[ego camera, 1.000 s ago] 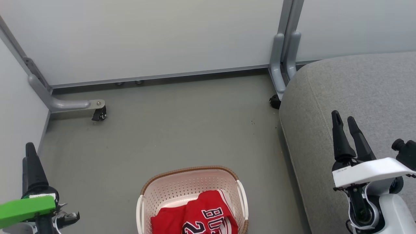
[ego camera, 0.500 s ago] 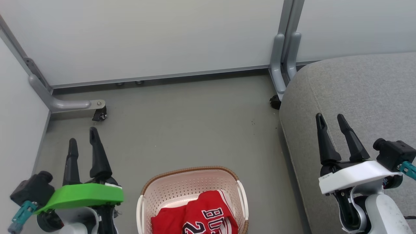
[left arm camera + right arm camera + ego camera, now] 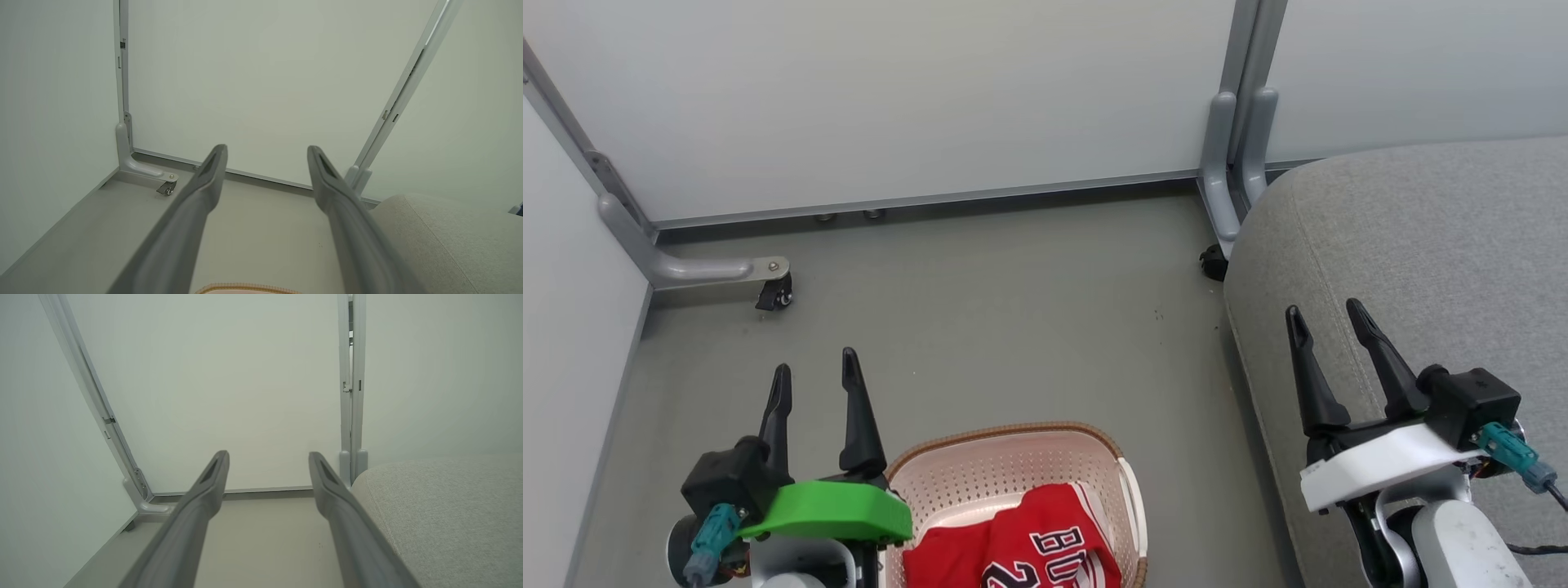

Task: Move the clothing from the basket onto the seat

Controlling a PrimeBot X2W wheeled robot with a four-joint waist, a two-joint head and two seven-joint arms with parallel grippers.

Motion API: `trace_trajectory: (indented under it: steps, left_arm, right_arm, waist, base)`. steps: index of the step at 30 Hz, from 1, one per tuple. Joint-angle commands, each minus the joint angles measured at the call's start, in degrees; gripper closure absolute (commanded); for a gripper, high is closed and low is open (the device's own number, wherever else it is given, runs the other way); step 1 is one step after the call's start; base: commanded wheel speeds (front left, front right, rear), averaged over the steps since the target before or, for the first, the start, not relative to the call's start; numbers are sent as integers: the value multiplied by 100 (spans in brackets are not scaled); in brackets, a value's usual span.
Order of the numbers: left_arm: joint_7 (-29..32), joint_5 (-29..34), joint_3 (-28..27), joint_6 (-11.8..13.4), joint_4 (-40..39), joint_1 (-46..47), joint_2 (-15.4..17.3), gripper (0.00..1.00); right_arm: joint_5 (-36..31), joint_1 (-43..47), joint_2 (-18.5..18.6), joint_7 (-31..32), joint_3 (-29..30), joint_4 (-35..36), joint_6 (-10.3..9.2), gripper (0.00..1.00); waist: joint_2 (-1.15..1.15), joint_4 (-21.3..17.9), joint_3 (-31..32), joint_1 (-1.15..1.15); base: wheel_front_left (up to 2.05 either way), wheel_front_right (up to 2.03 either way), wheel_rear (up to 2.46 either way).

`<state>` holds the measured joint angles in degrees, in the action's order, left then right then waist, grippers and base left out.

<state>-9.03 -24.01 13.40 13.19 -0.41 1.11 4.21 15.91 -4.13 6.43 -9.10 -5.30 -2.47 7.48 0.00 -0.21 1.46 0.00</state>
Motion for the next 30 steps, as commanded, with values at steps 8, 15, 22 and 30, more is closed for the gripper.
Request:
trace_trajectory:
  steps: [8, 15, 22, 30]
  left_arm:
    - [-156, 486, 344, 358, -42, 6, 158, 0]
    - [-241, 809, 613, 456, 17, 12, 216, 0]
    - [-329, 1107, 667, 374, 128, -12, 201, 0]
    - [-421, 1149, 440, 248, 125, -140, 42, 0]
  right_arm:
    - [-599, 8, 24, -147, -75, -19, 1, 0]
    - [-999, 24, 1, -241, -100, -59, 1, 0]
    - [-1317, 34, 3, -329, -190, -25, 2, 0]
    - [-1498, 63, -62, -420, -186, 62, 1, 0]
  waist:
    - [0, 14, 31, 0]
    - [0, 16, 44, 0]
    - [0, 9, 58, 0]
    - [0, 21, 59, 0]
  base:
    - [0, 0, 0]
    - [0, 0, 0]
    - [0, 0, 0]
    - [0, 0, 0]
